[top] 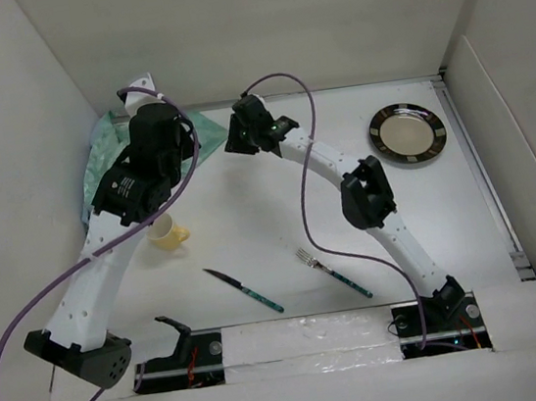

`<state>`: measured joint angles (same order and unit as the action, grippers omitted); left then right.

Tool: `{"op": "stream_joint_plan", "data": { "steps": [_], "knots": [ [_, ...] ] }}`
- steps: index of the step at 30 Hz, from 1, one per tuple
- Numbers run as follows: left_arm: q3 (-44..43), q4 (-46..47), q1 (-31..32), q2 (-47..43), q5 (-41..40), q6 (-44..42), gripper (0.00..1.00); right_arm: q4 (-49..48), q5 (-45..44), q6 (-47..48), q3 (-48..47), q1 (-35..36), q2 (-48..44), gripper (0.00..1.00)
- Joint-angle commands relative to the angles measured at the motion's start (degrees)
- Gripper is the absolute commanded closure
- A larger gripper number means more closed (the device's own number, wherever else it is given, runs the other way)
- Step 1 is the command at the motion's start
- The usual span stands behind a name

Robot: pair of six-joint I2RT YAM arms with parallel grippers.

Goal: Set the dinner table for one person

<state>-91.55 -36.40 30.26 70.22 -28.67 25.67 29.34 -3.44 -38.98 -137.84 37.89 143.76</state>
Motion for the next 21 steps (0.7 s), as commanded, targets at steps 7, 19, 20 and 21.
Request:
{"op": "stream_joint_plan", "data": {
  "steps": [7,19,20,21],
  "knots": [
    [0.57,8.26,-11.14,5.45,10.88,3.41,0.6,-10.16,3.81,-4.54,6.89,2.98,-2.76,0.51],
    [-14.77,10.85,-15.06,41.64,20.41,8.78,0.39,-25.22,5.2,4.35,62.77,-5.71,-56.82,0.99],
    [-17.5,9.78,-15.06,44.19,20.23,8.61,0.39,-23.56,5.55,4.79,63.39,-5.72,-58.49,0.98],
    [-22.83,8.64,-14.45,49.09,19.1,8.52,0.38,-23.02,5.9,6.1,64.62,-6.33,-60.16,0.94]
  ]
}}
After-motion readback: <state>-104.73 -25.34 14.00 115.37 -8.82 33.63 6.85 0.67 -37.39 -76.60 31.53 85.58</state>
